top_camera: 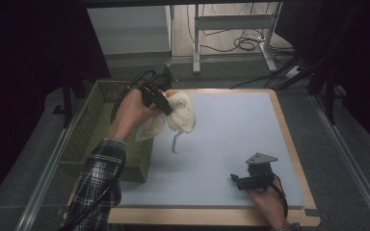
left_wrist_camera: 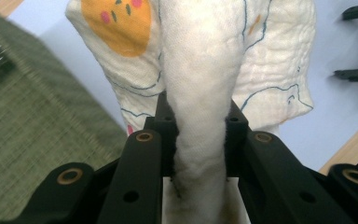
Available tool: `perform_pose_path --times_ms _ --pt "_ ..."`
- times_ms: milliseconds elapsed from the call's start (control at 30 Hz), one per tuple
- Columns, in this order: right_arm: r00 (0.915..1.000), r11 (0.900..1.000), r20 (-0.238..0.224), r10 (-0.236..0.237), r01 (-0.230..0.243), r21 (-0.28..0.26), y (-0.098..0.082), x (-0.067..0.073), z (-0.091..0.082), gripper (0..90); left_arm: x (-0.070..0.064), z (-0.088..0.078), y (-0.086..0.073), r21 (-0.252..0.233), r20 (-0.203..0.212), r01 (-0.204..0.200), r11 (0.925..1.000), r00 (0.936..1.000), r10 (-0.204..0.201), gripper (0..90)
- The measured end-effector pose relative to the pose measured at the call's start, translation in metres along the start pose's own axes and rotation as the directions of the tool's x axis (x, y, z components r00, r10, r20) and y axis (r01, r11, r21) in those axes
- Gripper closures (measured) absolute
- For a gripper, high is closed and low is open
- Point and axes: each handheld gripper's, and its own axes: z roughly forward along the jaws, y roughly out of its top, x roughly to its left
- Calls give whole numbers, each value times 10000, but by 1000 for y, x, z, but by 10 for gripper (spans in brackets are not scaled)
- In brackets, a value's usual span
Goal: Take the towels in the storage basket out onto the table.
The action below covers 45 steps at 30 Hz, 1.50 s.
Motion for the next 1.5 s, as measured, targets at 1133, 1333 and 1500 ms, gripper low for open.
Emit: perform_pose_path --times_ms 1133,1333,1500 --pt "10000 10000 -58 44 -44 -22 0 0 0 72 -67 170 52 -1505 1251 -114 9885 9917 305 743" --pt "10000 10000 -56 49 -49 -20 0 0 0 72 -68 193 41 -2223 1333 35 9750 9907 268 551" --pt "10000 10000 -34 40 -40 -19 0 0 0 72 -68 198 27 -3271 1143 -207 9448 9916 613 314"
